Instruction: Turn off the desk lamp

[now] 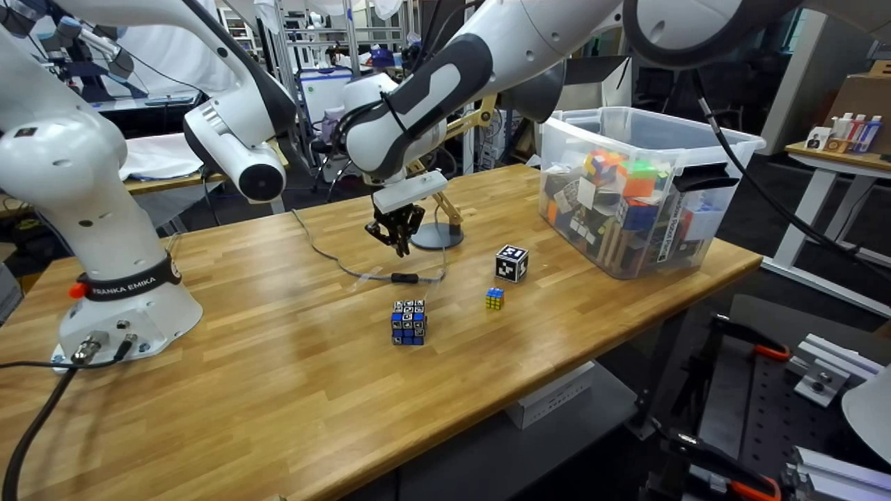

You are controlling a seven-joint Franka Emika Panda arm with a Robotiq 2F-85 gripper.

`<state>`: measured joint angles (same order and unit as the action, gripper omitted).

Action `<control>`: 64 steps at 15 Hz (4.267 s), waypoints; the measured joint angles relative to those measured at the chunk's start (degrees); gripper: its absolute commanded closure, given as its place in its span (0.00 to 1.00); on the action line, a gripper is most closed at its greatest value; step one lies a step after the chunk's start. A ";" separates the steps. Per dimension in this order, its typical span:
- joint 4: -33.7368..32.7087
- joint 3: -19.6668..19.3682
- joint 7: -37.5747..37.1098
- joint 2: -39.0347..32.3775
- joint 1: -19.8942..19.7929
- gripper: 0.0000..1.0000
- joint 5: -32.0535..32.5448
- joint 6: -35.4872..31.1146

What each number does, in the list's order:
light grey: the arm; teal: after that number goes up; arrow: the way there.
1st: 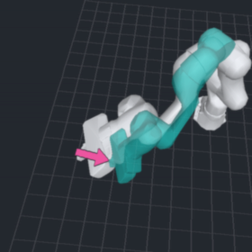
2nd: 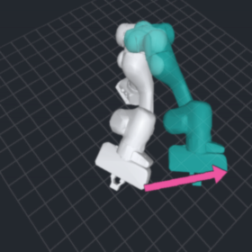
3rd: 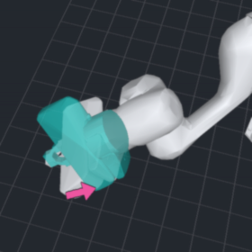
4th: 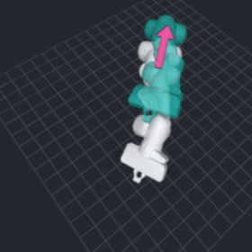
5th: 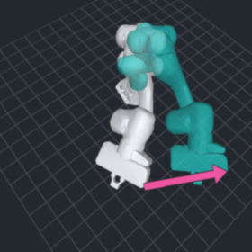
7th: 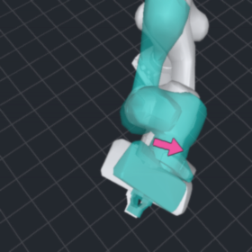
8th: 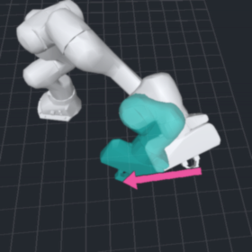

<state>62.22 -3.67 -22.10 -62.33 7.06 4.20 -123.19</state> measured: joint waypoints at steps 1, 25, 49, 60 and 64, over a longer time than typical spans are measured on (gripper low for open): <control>-0.72 -0.01 -1.22 -0.46 0.00 1.00 -0.56 0.00; -2.57 -1.14 -26.44 -3.18 1.99 1.00 -4.74 -0.27; 0.25 -1.27 -27.75 -3.20 0.86 1.00 -4.79 -1.23; -1.84 -0.74 -27.43 -4.16 1.73 1.00 -4.79 -1.19; -2.29 -0.74 -27.38 -4.67 1.70 1.00 -4.79 -1.08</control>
<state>59.93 -4.42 -49.48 -67.00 8.77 -0.59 -124.27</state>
